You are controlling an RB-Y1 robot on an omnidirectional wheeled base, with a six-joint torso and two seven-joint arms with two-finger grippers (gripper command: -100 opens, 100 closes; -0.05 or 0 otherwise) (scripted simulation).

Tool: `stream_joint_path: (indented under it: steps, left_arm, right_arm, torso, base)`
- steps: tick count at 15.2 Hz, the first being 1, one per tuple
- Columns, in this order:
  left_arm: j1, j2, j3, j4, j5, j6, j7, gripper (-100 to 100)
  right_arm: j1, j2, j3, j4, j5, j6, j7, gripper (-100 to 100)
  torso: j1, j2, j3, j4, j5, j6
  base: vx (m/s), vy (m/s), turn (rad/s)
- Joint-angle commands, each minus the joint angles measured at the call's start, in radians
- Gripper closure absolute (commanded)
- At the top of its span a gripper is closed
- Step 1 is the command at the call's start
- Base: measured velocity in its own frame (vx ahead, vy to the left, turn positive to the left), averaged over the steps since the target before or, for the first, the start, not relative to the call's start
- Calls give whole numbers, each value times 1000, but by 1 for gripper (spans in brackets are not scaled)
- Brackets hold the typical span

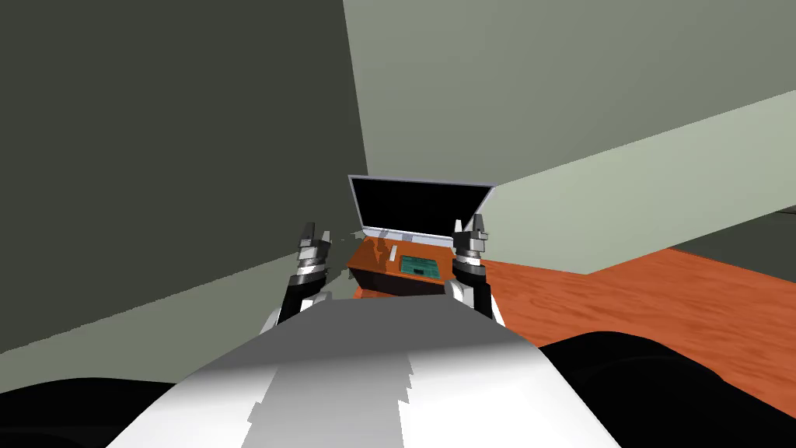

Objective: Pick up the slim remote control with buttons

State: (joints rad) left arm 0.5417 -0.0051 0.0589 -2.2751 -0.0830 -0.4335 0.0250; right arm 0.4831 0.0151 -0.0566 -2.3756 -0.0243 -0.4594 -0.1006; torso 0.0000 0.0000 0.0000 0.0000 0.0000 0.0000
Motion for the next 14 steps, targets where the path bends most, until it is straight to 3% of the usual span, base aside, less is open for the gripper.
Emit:
stream_joint_path:
  steps: [1,3,4,6,11,12,13,14]
  left_arm:
    - [-4,34,-3,14,-13,-3,-8,-100]
    - [-14,83,-10,47,-43,-9,-28,-100]
    - [-14,86,-10,47,-43,-9,-28,-100]
    - [-29,140,-20,98,-89,-19,-57,-100]
    - [-49,194,-33,164,-149,-32,-96,-100]
    - [-61,221,-41,192,-184,-39,-118,-100]
    - [-61,221,-41,202,-184,-39,-118,-100]
    - [-73,248,-49,229,-221,-47,-143,-100]
  right_arm:
    - [0,0,0,0,0,0,0,0]
    - [0,0,0,0,0,0,0,0]
    - [0,0,0,0,0,0,0,0]
    - [0,0,0,0,0,0,0,0]
    - [0,0,0,0,0,0,0,0]
    - [0,0,0,0,0,0,0,0]
    - [0,0,0,0,0,0,0,0]
    - [0,0,0,0,0,0,0,0]
  torso:
    - [0,0,0,0,0,0]
    - [1,0,0,0,0,1]
    - [1,0,0,0,0,1]
    - [2,0,0,0,0,1]
    - [3,0,0,0,1,1]
    - [3,0,0,0,1,0]
    - [3,0,0,0,1,1]
    - [3,0,0,0,1,1]
  base:
    - [0,2,-77]
    - [-3,15,-204]
    - [-5,27,-157]
    - [-6,30,-225]
    - [-4,32,-230]
    - [-9,32,-262]
    - [-9,34,-260]
    - [-6,34,-286]
